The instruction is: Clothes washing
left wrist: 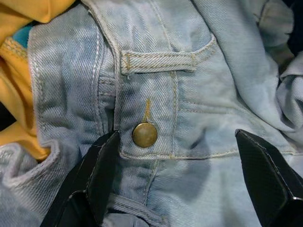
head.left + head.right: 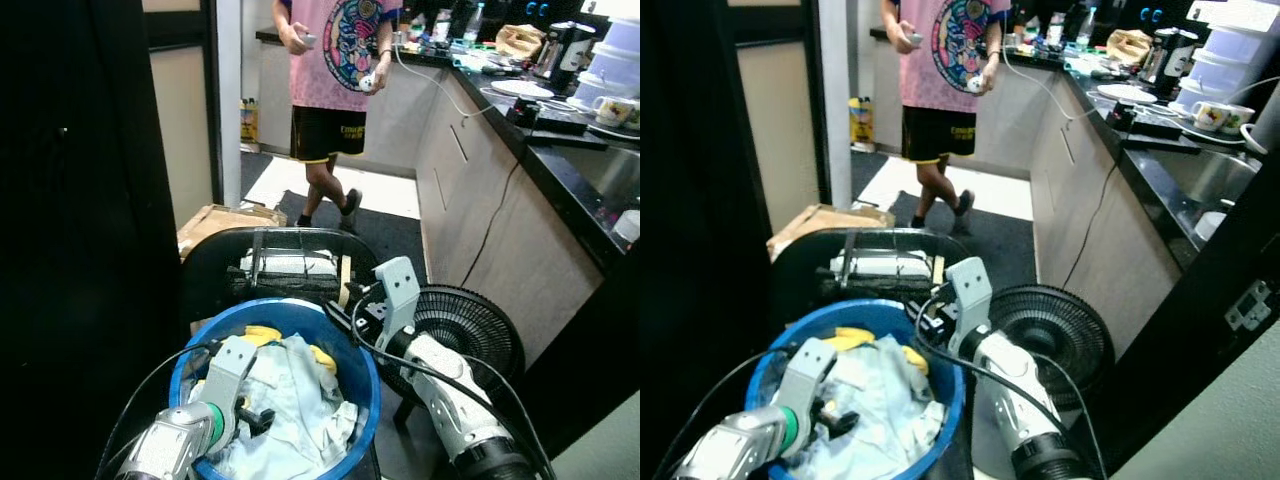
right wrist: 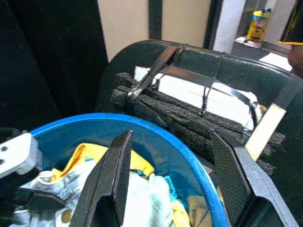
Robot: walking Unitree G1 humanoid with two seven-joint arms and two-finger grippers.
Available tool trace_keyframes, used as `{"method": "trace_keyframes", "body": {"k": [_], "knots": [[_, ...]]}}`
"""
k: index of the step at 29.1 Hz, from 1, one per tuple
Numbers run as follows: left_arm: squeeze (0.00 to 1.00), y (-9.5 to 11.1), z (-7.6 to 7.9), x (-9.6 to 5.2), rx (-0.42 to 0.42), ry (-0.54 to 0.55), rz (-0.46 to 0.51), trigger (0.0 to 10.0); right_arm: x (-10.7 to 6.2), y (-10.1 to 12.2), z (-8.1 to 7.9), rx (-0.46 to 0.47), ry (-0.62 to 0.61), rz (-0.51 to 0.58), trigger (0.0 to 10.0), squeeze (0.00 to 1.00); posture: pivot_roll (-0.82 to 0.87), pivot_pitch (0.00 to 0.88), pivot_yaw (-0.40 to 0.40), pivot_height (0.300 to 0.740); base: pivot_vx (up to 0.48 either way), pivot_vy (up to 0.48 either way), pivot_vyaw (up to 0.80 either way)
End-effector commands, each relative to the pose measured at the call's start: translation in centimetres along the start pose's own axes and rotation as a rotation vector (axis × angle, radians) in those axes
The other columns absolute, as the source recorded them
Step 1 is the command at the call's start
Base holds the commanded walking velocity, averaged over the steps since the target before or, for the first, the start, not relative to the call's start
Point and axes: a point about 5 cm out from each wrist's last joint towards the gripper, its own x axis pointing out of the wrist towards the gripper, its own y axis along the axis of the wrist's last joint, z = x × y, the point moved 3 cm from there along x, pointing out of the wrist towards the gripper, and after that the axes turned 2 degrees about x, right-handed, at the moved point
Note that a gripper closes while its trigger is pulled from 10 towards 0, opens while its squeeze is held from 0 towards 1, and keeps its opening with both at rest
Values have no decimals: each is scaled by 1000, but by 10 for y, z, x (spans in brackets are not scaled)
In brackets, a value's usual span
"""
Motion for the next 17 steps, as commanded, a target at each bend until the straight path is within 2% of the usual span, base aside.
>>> {"method": "trace_keyframes", "body": {"k": [1,2,4,9,10,12,13,14,15,16,17], "knots": [[0,-24,-1,3,-20,14,-76,10000,2,3,0,-13,9,-7,10000,0,-38,7,-83,740,0,0,0],[0,-24,-1,3,-20,14,-76,10000,2,3,0,-13,9,-7,10000,0,-38,7,-83,740,0,0,0],[0,-17,-7,4,-31,59,-15,10000,7,16,-3,4,23,20,10000,0,-42,55,-106,740,0,0,0],[0,-16,-8,4,-37,72,-8,10000,9,19,-5,9,29,24,10000,0,-43,60,-108,740,0,0,0],[0,-21,-8,4,-47,77,-32,10000,11,24,-10,0,53,22,10000,0,-50,107,-129,740,0,0,0],[0,-21,-8,4,-47,77,-32,10000,11,24,-10,0,53,22,10000,0,-50,107,-129,740,0,0,0],[0,-31,-8,4,-62,76,-68,10000,13,30,-18,-14,86,23,10000,0,-54,127,-139,740,0,0,0],[0,-31,-8,4,-62,76,-68,10000,13,30,-18,-14,86,23,10000,0,-54,127,-139,740,0,0,0],[0,-40,-7,4,-102,77,-107,10000,14,37,-26,-19,122,29,10000,0,-58,137,-146,740,0,0,0],[0,-40,-7,4,-102,77,-107,10000,14,37,-26,-19,122,29,10000,0,-58,137,-146,740,0,0,0],[0,-50,-6,4,-153,68,-139,10000,14,44,-34,-32,155,38,10000,0,-62,144,-150,740,0,0,0]]}}
